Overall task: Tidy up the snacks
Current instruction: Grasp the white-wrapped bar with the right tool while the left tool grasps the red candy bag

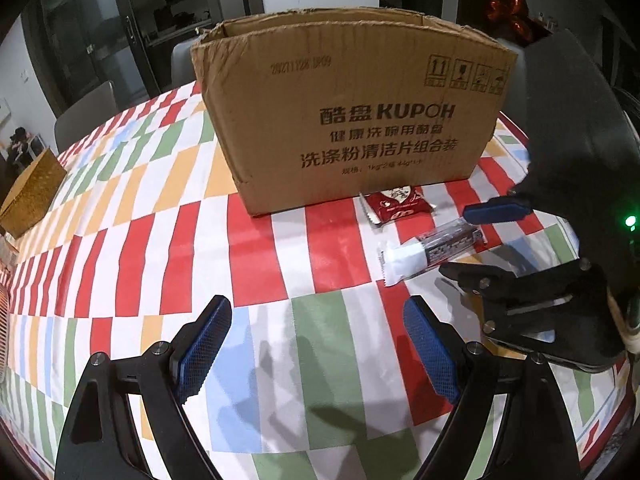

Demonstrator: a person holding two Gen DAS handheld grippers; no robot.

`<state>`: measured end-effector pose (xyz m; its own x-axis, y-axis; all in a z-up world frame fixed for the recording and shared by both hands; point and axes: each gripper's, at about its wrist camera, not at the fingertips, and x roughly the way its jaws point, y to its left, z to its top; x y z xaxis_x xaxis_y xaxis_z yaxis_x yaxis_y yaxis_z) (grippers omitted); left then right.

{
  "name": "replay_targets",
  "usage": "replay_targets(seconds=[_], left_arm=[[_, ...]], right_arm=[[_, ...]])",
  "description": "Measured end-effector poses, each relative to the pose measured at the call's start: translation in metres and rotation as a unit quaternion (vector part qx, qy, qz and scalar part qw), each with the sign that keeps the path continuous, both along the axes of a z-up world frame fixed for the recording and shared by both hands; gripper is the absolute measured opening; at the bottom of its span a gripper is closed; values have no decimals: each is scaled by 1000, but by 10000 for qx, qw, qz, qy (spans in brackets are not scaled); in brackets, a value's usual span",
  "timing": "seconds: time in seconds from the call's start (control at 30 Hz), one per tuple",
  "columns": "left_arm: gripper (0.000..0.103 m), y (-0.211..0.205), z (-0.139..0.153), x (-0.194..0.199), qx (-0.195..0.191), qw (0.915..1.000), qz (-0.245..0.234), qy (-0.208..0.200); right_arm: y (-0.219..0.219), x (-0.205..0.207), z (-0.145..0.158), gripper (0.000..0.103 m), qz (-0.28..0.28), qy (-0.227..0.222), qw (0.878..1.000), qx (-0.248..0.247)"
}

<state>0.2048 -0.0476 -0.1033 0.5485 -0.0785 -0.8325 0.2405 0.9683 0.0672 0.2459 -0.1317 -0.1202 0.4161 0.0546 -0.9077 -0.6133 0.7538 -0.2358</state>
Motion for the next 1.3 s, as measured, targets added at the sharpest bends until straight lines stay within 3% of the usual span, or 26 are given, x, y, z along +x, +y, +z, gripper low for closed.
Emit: replay_targets(seconds=[0.2,0.4,0.7,1.07,1.3], left_arm=[[88,5,-8,7,-68,9999,32,94],[88,8,-14,15,-172,9996,61,236],[87,3,-11,20,-338,9991,-91,234],[87,-14,-4,20,-322,9986,-408,117],[87,-39,4,26,-237,9956,-898,-115]], right_arm=[[14,9,-10,44,328,171,9992,-116],[19,16,-13,43,357,318,9988,98],[0,23,-11,22,-166,727,9945,736],[-48,-6,-3,17,-1501,560,9727,1680],[-78,-35,15,17,-2297,12,9523,2011]])
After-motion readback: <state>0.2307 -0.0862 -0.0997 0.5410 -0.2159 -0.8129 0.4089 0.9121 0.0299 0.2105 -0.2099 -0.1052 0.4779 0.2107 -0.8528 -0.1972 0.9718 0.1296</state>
